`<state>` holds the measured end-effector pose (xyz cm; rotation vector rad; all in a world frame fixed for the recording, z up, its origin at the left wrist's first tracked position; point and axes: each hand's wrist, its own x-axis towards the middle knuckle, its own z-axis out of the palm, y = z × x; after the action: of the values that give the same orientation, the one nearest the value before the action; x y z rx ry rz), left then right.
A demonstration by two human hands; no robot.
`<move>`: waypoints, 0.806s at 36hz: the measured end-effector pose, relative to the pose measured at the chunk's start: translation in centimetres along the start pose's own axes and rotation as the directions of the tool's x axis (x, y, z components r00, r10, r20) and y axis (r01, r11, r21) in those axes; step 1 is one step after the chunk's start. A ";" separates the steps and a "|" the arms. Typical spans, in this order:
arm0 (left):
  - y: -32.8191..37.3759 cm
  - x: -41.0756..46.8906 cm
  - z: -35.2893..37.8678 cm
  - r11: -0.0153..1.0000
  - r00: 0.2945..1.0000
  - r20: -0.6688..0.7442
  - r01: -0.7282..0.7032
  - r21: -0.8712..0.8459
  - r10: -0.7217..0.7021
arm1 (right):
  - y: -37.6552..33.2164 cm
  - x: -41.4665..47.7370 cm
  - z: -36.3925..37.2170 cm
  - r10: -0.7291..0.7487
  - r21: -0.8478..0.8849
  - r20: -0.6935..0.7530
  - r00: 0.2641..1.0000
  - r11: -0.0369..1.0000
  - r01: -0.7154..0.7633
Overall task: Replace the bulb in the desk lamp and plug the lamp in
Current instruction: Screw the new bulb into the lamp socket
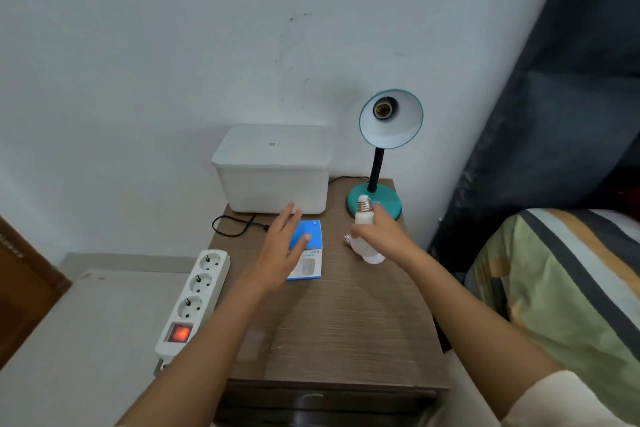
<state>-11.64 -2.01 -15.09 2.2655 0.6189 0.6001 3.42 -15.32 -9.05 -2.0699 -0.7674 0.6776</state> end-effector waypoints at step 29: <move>9.3 22.0 0.4 0.915 0.902 0.162 -0.382 -0.130 0.400 | -6.7 10.8 -10.4 -0.104 0.029 -0.191 0.976 0.993 0.112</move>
<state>8.12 4.64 -3.37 2.3343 0.0344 0.5834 15.92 -9.56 -0.06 -2.0064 -0.7450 0.4259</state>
